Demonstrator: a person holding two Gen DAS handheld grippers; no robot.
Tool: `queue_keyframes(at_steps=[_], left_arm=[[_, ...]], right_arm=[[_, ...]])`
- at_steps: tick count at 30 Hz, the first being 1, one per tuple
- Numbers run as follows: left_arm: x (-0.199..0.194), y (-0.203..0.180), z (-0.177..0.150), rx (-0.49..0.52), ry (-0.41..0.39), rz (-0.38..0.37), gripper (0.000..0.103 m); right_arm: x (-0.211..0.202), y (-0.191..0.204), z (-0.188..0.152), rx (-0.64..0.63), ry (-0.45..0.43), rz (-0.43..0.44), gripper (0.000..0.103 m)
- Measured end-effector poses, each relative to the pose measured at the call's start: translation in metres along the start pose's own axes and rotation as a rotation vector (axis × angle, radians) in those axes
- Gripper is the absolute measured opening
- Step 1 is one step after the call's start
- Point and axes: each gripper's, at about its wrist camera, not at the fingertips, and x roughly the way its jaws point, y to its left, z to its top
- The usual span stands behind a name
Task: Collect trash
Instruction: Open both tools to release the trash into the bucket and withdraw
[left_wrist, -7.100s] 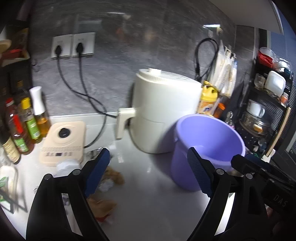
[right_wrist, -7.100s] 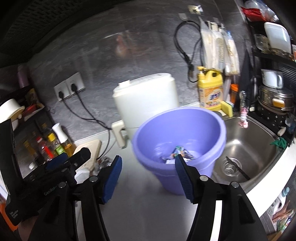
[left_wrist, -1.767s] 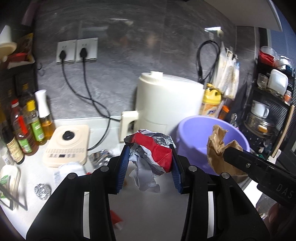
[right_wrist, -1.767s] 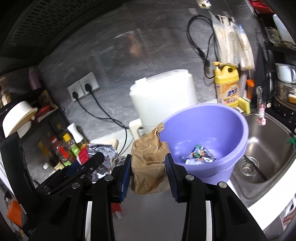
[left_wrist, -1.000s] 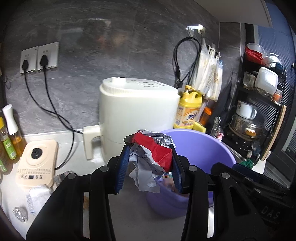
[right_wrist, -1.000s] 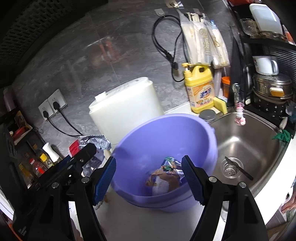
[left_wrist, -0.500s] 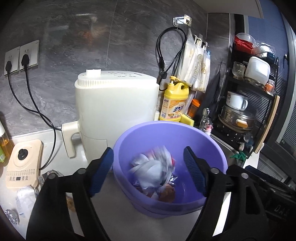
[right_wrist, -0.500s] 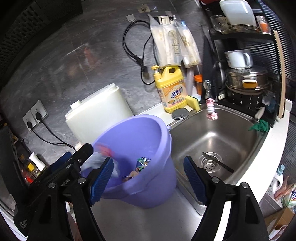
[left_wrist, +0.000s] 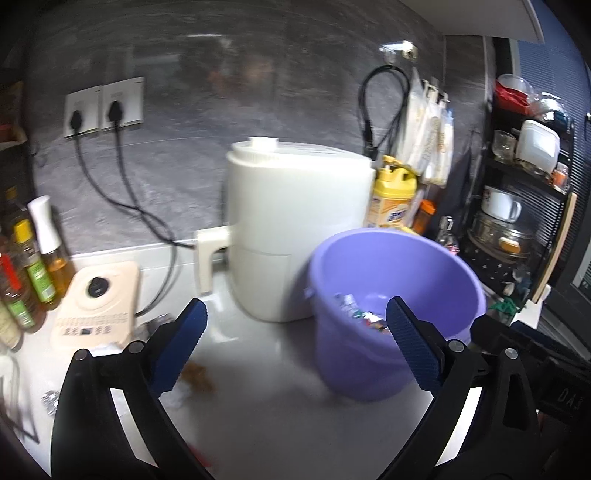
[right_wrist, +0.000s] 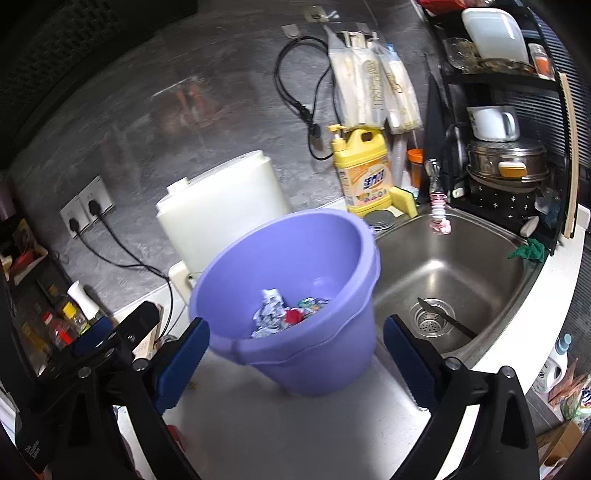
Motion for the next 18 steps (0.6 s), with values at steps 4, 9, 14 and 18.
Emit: queue_keyframes(at_steps=[4, 9, 14, 18], left_arm=[[-0.017, 0.020, -0.010, -0.013, 0.000, 0.061, 0.097], [-0.037, 0.050, -0.023, -0.035, 0.003, 0.144, 0.097], [-0.053, 0.083, -0.037, -0.075, 0.015, 0.227, 0.097], [-0.063, 0.105, -0.048, -0.111, 0.028, 0.274, 0.097]], right_arm=[[-0.001, 0.016, -0.010, -0.040, 0.007, 0.022, 0.095], [0.000, 0.042, -0.022, -0.114, 0.016, 0.066, 0.095], [0.004, 0.067, -0.034, -0.174, 0.037, 0.112, 0.095], [0.007, 0.084, -0.043, -0.213, 0.053, 0.145, 0.095]])
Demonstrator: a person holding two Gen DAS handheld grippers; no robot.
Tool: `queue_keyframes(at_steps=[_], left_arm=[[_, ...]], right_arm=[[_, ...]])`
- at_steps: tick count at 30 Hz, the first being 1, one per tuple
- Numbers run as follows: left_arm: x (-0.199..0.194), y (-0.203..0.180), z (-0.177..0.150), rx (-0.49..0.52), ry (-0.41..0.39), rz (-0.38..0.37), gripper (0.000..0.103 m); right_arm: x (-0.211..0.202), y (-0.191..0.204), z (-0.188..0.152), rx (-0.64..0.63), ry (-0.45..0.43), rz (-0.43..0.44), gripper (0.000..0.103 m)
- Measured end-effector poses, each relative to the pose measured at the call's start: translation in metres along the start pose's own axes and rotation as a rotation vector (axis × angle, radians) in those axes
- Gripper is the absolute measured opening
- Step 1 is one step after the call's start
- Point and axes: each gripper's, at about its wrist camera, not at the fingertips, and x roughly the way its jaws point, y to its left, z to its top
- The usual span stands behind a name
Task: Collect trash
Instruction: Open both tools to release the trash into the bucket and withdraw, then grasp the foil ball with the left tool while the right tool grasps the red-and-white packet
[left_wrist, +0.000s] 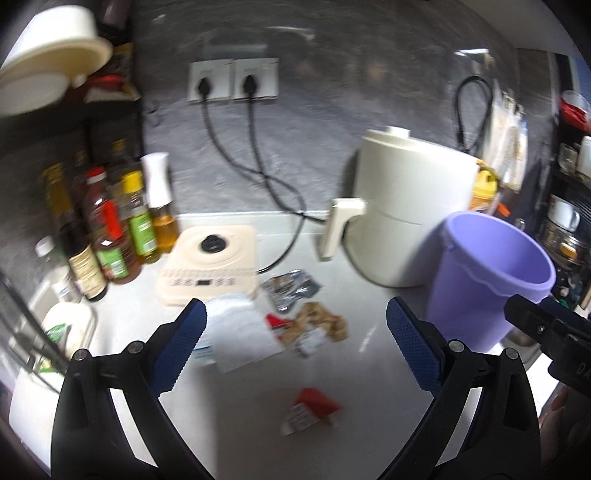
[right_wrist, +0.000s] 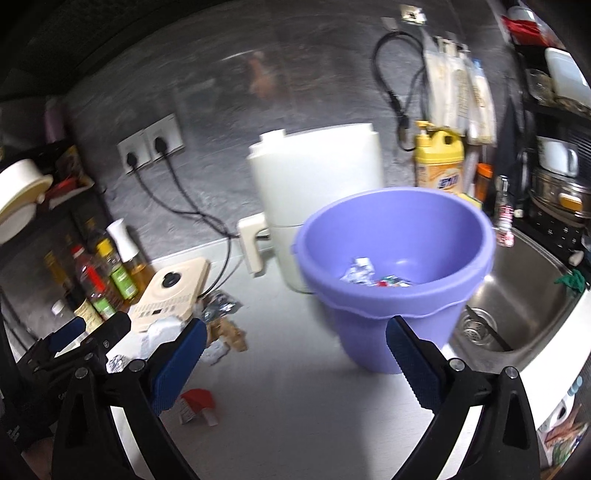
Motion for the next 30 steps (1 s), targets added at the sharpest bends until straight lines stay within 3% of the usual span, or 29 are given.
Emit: queue_keyframes(at_steps=[10, 16, 30], left_arm=[[0.004, 0.043, -0.023, -0.046, 0.045, 0.077, 0.097], [0.018, 0.066, -0.037, -0.079, 0.084, 0.123, 0.096], [0.057, 0.099, -0.051, -0.055, 0.146, 0.241, 0.075]], right_arm=[[0.019, 0.037, -0.022, -0.074, 0.053, 0.063, 0.095], [0.040, 0.050, -0.041, -0.087, 0.122, 0.089, 0.088], [0.083, 0.084, -0.087, -0.119, 0.297, 0.159, 0.074]])
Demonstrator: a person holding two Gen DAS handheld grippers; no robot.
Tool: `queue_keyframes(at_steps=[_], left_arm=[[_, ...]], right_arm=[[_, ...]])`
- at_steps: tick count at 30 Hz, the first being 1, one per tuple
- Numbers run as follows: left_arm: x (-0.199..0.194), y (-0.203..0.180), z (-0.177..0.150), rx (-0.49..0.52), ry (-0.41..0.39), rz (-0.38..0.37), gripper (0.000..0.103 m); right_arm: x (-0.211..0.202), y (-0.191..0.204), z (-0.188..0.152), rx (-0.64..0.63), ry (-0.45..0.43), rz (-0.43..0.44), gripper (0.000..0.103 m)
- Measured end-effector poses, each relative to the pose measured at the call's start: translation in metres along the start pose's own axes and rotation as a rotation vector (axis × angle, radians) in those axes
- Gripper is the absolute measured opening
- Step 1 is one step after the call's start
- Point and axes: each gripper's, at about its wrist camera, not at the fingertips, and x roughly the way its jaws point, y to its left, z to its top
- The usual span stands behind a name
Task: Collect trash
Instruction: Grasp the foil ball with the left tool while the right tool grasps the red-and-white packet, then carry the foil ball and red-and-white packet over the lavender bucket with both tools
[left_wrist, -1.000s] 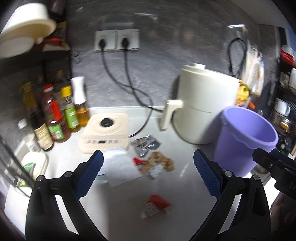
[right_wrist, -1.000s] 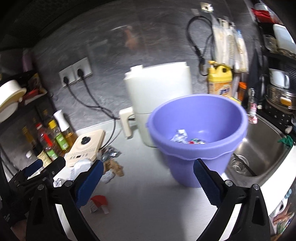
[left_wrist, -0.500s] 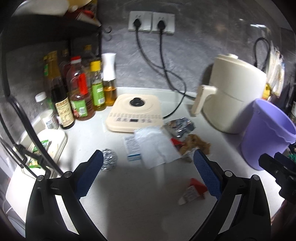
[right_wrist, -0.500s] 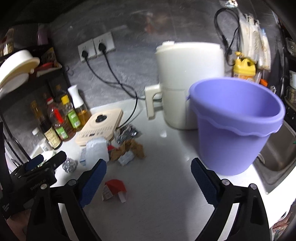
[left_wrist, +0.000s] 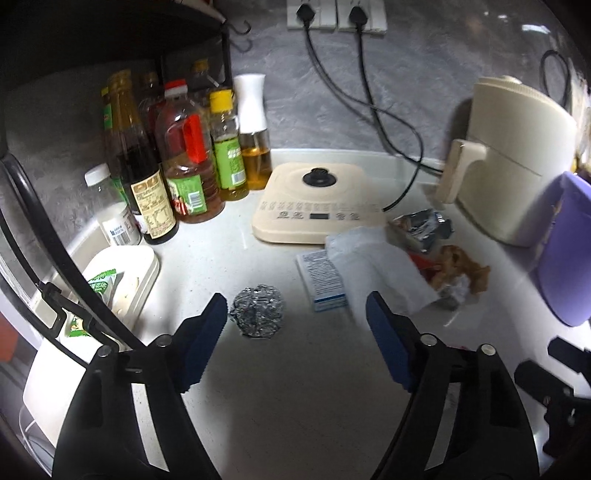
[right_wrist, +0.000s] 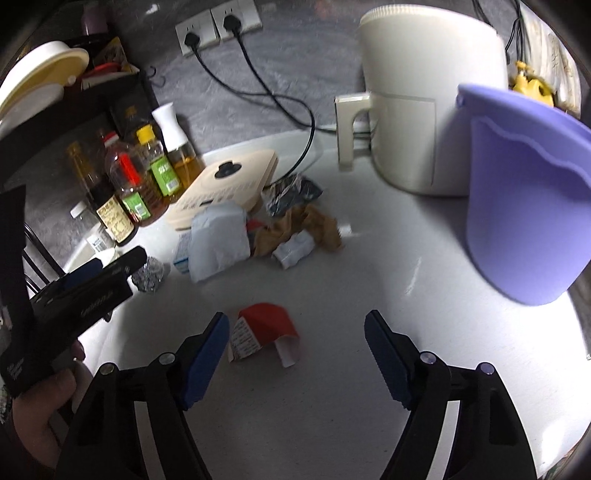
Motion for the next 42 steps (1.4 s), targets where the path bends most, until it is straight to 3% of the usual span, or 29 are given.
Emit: queue_keyframes(at_steps=[7, 15, 19, 23, 27, 30, 42], left_arm=[[0.028, 0.015, 0.003, -0.034, 0.021, 0.055, 0.070], [0.056, 0.027, 0.002, -0.065, 0.066, 0.067, 0.069], [0.068, 0.028, -0.002, -0.077, 0.114, 0.042, 0.047], [0.065, 0.028, -0.004, -0.085, 0.110, 0.026, 0.043], [0.058, 0.022, -0.005, -0.058, 0.111, 0.025, 0.043], [0.047, 0.016, -0.005, -0.045, 0.098, 0.027, 0.043], [-0.002, 0.009, 0.006, -0.072, 0.018, -0.024, 0.043]], right_arm=[[0.022, 0.006, -0.004, 0.004, 0.048, 0.008, 0.071], [0.044, 0.016, -0.002, -0.008, 0.085, 0.012, 0.071], [0.052, 0.020, -0.001, -0.020, 0.104, 0.006, 0.071], [0.055, 0.024, -0.001, -0.037, 0.108, 0.005, 0.068], [0.057, 0.021, -0.002, -0.007, 0.136, 0.042, 0.047], [0.054, 0.021, -0.002, -0.008, 0.139, 0.058, 0.037], [0.008, 0.010, 0.020, -0.001, 0.013, 0.035, 0.036]])
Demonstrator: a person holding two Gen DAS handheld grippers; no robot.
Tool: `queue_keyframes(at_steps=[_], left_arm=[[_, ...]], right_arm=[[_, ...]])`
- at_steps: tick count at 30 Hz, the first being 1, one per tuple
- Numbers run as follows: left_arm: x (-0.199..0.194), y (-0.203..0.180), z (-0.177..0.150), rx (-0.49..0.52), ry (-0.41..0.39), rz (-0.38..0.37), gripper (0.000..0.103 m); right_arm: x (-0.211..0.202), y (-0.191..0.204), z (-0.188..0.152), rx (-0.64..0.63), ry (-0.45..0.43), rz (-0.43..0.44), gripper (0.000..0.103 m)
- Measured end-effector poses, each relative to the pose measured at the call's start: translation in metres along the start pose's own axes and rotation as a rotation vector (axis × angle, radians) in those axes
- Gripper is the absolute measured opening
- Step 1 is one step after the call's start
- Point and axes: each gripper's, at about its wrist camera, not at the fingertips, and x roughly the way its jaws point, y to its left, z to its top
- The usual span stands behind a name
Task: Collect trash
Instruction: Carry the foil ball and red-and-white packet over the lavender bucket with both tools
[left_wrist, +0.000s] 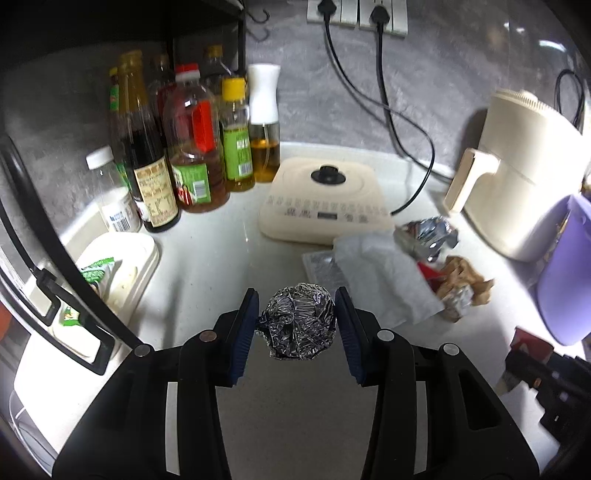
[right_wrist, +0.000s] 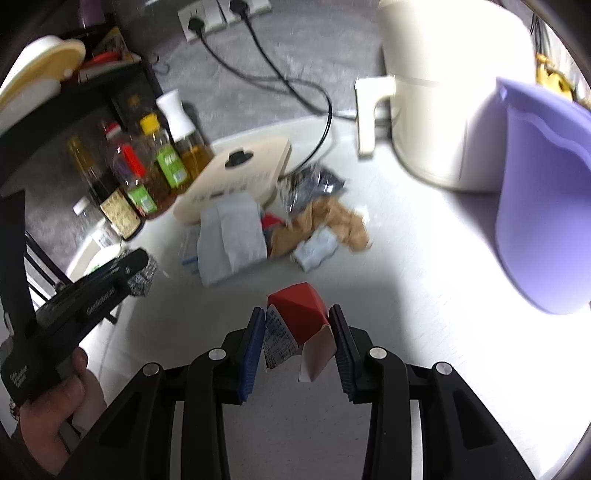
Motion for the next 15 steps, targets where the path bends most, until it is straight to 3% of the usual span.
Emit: queue_keyframes(at_steps=[6, 15], left_arm=[[-0.023, -0.009, 0.012, 0.002, -0.051, -0.026, 0.043], [-0.045, -0.035, 0.028, 0.024, -0.110, -0.084, 0.043]], right_arm=[[-0.036, -0.009, 0.023, 0.007, -0.111, -0.020, 0.036], [-0.070, -0.024, 0.042, 0.031, -0.189, -0.071, 0.036]])
